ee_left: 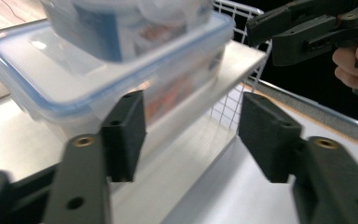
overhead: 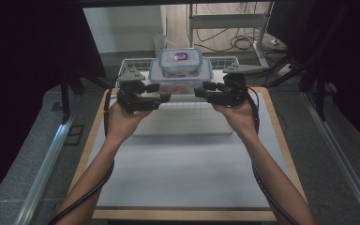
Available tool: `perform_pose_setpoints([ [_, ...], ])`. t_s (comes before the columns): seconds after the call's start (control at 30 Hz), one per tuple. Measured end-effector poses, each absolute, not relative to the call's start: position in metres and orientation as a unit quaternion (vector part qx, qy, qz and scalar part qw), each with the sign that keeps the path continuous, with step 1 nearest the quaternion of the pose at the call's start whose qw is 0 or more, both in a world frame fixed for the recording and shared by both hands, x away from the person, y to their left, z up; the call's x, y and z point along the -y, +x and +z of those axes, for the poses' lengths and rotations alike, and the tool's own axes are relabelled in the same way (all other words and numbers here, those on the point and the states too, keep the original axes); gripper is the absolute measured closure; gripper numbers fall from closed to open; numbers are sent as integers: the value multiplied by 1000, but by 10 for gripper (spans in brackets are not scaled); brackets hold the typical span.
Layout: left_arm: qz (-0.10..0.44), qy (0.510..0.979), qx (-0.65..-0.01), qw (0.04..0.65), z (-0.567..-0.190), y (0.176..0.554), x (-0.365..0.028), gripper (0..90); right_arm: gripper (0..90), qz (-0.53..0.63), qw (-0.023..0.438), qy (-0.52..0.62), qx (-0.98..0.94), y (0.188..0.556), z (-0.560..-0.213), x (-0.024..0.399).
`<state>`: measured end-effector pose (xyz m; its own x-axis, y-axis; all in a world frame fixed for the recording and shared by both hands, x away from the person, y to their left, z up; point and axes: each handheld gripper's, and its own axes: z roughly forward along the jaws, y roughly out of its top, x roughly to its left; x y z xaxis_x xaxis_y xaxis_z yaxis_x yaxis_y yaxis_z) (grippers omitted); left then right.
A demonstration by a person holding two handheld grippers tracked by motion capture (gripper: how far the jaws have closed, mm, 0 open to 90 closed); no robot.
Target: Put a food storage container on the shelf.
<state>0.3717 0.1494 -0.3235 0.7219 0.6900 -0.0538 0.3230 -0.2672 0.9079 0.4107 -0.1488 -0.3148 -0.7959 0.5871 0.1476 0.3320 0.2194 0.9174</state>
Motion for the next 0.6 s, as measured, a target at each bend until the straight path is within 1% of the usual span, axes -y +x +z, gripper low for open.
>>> perform_pose_setpoints([
  [0.07, 179, 777, -323, 509, -330, 366, -149, 324, 444, 547, 120, 292, -775, 406, -320, 149],
  [0.17, 175, 779, -321, 510, -339, 359, -149, 274, 392, 543, 124, 286, -780, 398, -328, 150],
  [0.6, 177, 784, -321, 500, -380, 329, -155, 128, 244, 518, 139, 271, -799, 371, -361, 156],
])
